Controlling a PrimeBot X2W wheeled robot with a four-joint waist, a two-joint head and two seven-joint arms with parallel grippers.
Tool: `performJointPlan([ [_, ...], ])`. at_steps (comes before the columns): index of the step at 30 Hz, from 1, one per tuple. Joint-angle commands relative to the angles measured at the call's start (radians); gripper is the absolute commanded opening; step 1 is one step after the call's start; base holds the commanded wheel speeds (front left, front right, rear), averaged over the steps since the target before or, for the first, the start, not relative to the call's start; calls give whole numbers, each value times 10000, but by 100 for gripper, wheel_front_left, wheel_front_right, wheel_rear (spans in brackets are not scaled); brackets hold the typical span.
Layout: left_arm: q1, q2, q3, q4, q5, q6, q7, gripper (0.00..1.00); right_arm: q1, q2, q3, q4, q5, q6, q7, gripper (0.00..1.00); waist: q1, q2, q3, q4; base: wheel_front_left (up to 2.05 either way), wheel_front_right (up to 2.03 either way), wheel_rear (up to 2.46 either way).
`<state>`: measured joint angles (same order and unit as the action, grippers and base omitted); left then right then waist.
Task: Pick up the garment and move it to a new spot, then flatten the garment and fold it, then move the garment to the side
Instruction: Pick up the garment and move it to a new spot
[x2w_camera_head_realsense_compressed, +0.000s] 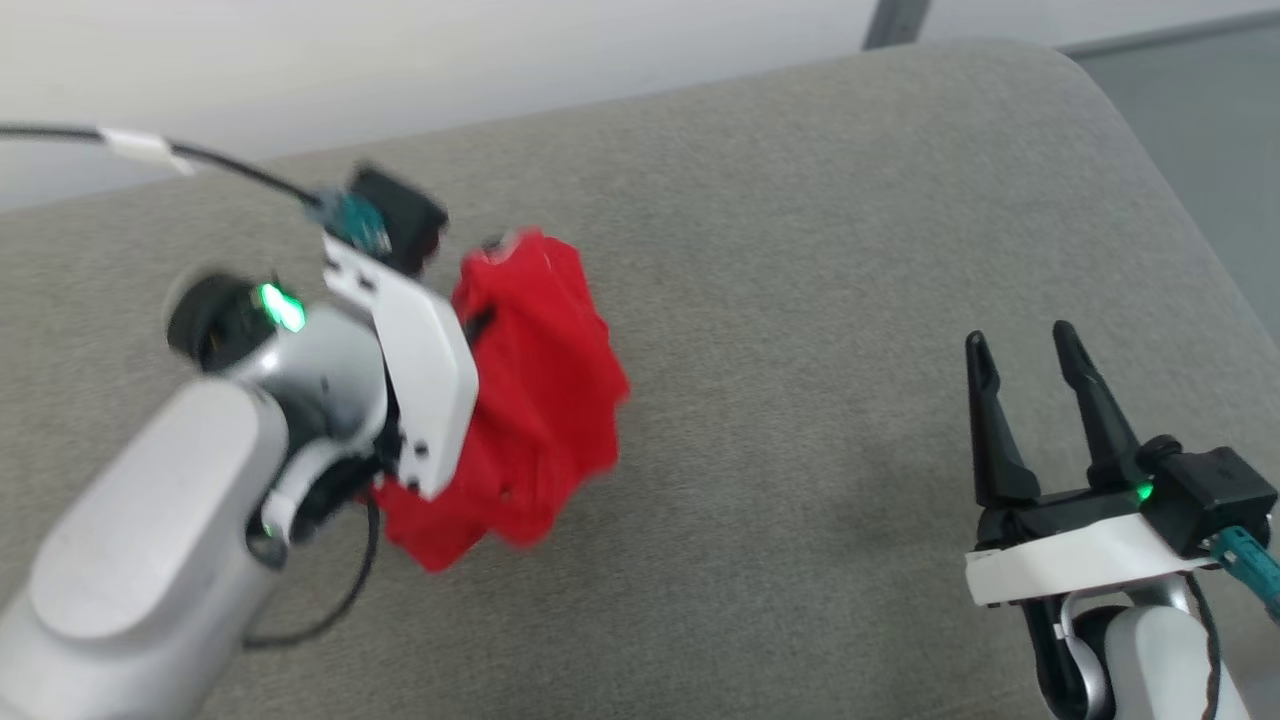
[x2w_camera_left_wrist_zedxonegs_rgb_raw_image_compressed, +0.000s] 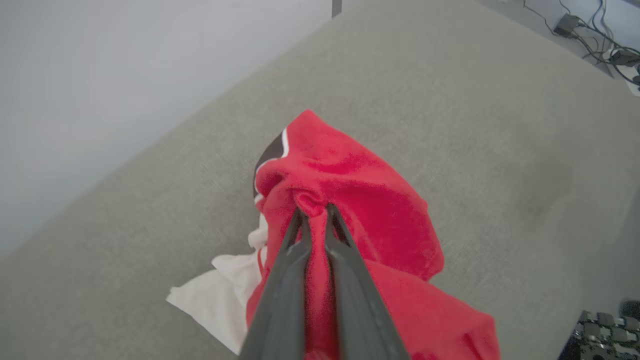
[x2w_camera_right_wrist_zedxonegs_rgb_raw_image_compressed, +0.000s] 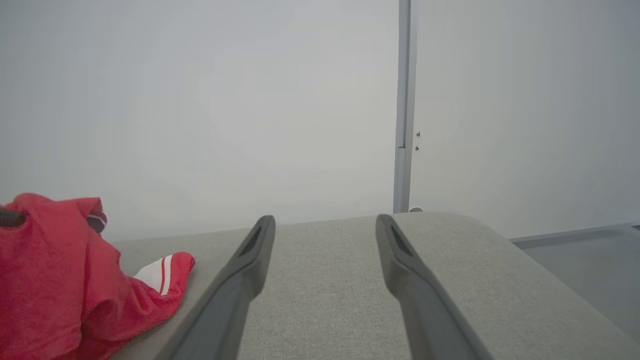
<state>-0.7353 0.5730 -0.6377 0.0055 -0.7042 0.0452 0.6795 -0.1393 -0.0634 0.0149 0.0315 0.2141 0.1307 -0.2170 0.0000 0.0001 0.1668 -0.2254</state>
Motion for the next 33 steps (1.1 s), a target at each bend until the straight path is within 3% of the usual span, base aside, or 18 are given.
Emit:
performJointPlan([
  [1, 546, 46, -219, 256, -197, 67, 242, 0, -139, 69, 132, 132, 121, 1, -152, 100, 0, -1, 277, -429, 0, 0, 0],
  [10, 1893, -329, -926, 1586, -617, -89, 291, 0, -376, 105, 653, 609, 213, 1, -363, 100, 0, -1, 403, -621, 0, 0, 0],
  [18, 2481, -1058, -1434, 3636, -751, -390, -147, 0, -537, 54, 1058, 909, 87, 1, -461, 100, 0, -1, 90, -454, 0, 0, 0],
  [19, 2477, -1144, -1408, 3821, -799, -436, -281, 38, -545, 24, 1096, 935, 77, 1, -469, 100, 0, -1, 48, -428, 0, 0, 0],
  [20, 2457, -1216, -1358, 3961, -821, -480, -406, 98, -549, -1, 1112, 962, 76, 1, -477, 100, 0, -1, -4, -382, 0, 0, 0],
  [29, 2442, -1288, -784, 3685, -953, -905, -2090, 100, -139, -307, 923, 914, 37, 1, -482, 100, 0, -1, -747, 389, 0, 0, 0],
  [33, 2778, -1007, -338, 3153, -1006, -792, -2992, 100, 82, -365, 770, 870, 39, 1, -484, 100, 0, -1, -1024, 773, 0, 0, 0],
])
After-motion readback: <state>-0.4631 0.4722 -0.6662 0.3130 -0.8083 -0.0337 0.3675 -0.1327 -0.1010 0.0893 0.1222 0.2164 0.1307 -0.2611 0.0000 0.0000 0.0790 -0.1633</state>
